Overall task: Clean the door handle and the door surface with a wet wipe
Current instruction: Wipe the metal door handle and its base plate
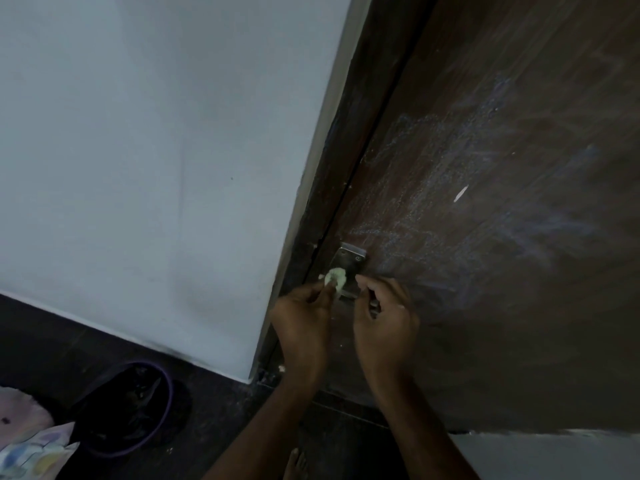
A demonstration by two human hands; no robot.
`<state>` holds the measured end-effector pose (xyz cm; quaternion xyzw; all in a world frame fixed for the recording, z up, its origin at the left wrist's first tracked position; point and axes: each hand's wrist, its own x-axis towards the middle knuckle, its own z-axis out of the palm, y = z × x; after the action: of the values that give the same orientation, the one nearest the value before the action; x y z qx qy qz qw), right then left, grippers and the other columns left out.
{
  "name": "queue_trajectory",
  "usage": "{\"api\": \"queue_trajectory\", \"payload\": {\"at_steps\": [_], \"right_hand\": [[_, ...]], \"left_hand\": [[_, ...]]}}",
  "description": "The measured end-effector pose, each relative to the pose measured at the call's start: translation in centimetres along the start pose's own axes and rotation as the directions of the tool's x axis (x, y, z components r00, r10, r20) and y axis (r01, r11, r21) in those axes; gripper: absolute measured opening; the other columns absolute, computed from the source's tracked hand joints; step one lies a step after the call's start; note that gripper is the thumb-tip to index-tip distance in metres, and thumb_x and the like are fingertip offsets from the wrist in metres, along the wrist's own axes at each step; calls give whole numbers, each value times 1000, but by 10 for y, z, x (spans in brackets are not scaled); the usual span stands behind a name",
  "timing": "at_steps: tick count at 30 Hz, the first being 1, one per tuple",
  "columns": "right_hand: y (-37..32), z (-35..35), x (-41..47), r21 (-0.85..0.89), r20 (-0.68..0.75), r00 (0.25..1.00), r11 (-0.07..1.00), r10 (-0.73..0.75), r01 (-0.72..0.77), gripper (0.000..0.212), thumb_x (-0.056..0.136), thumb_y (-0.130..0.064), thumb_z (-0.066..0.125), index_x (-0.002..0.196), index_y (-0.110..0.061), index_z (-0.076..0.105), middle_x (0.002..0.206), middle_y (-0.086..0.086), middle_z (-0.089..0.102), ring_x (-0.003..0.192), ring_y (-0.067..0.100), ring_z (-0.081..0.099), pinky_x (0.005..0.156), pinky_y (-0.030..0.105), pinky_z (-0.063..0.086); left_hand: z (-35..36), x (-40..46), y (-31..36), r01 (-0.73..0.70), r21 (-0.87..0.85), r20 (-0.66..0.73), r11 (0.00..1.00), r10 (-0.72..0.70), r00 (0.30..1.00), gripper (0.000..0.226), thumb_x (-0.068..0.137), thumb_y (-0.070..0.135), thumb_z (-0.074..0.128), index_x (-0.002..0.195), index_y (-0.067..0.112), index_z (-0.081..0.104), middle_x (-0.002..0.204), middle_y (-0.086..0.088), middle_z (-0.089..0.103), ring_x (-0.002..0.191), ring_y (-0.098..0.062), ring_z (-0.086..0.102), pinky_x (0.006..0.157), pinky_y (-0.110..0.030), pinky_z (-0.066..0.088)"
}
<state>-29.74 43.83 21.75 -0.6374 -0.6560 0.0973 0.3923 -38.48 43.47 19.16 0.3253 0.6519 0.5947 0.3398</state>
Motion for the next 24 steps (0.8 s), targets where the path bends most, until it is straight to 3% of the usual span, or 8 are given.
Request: {"api": "queue_trajectory", "payload": {"at_steps": [3, 9, 13, 16, 18, 21, 24], "right_hand": [[-1, -1, -2, 0, 7, 1000, 1000, -1, 1, 23, 91, -3, 64, 111, -10, 73, 107, 3, 71, 99, 16, 66, 81, 23, 53], [-2, 4, -4, -13, 81, 992, 995, -93, 95, 34, 90, 1, 66, 122, -9, 69, 109, 6, 66, 103, 21, 62, 85, 35, 58], [0, 7, -13, -144, 183, 957, 957, -226, 253, 45, 83, 4, 73, 126, -5, 67, 116, 11, 66, 107, 29, 61, 95, 23, 47], [3, 9, -13, -276, 238, 938, 908, -254, 316, 46, 83, 1, 74, 128, -6, 66, 123, 12, 67, 109, 35, 61, 87, 41, 57], [4, 6, -10, -309, 304, 925, 895, -228, 322, 44, 90, -7, 68, 134, -11, 62, 131, 7, 63, 118, 31, 55, 89, 45, 55], [5, 5, -5, -350, 364, 904, 866, -225, 357, 48, 87, -9, 70, 134, -8, 61, 132, 9, 61, 119, 30, 53, 91, 41, 54], [9, 7, -12, -227, 320, 936, 948, -145, 224, 41, 81, 6, 69, 121, -3, 67, 120, 15, 62, 111, 27, 53, 91, 41, 49]], "left_hand": [[-1, -12, -7, -40, 86, -27, 996, 42, 999, 19, 85, 10, 77, 103, 14, 79, 87, 11, 76, 75, 21, 62, 69, 3, 43], [-5, -7, 0, -121, 113, 40, 986, 117, 992, 16, 88, 10, 74, 102, 14, 79, 84, 15, 72, 74, 16, 64, 68, 1, 45], [-14, -15, -4, -148, 148, 90, 978, 136, 987, 10, 88, 11, 73, 92, 15, 81, 74, 8, 74, 68, 4, 67, 61, -15, 54], [-14, -13, -2, -113, 127, 168, 986, 91, 982, 17, 89, 6, 69, 80, 15, 80, 66, 5, 71, 62, -9, 66, 57, -27, 53], [-15, -14, -1, -94, 99, 232, 991, 69, 970, 22, 89, 4, 64, 74, 13, 77, 66, 2, 70, 61, -14, 65, 55, -31, 52], [-18, -18, -3, -76, 111, 249, 991, 46, 967, 18, 90, 7, 62, 85, 14, 78, 89, 6, 69, 77, -4, 65, 62, -13, 48], [-19, -23, 0, 1, 40, 213, 999, -9, 977, 18, 90, 12, 64, 92, 22, 79, 96, 13, 70, 84, 4, 65, 66, -6, 47]]}}
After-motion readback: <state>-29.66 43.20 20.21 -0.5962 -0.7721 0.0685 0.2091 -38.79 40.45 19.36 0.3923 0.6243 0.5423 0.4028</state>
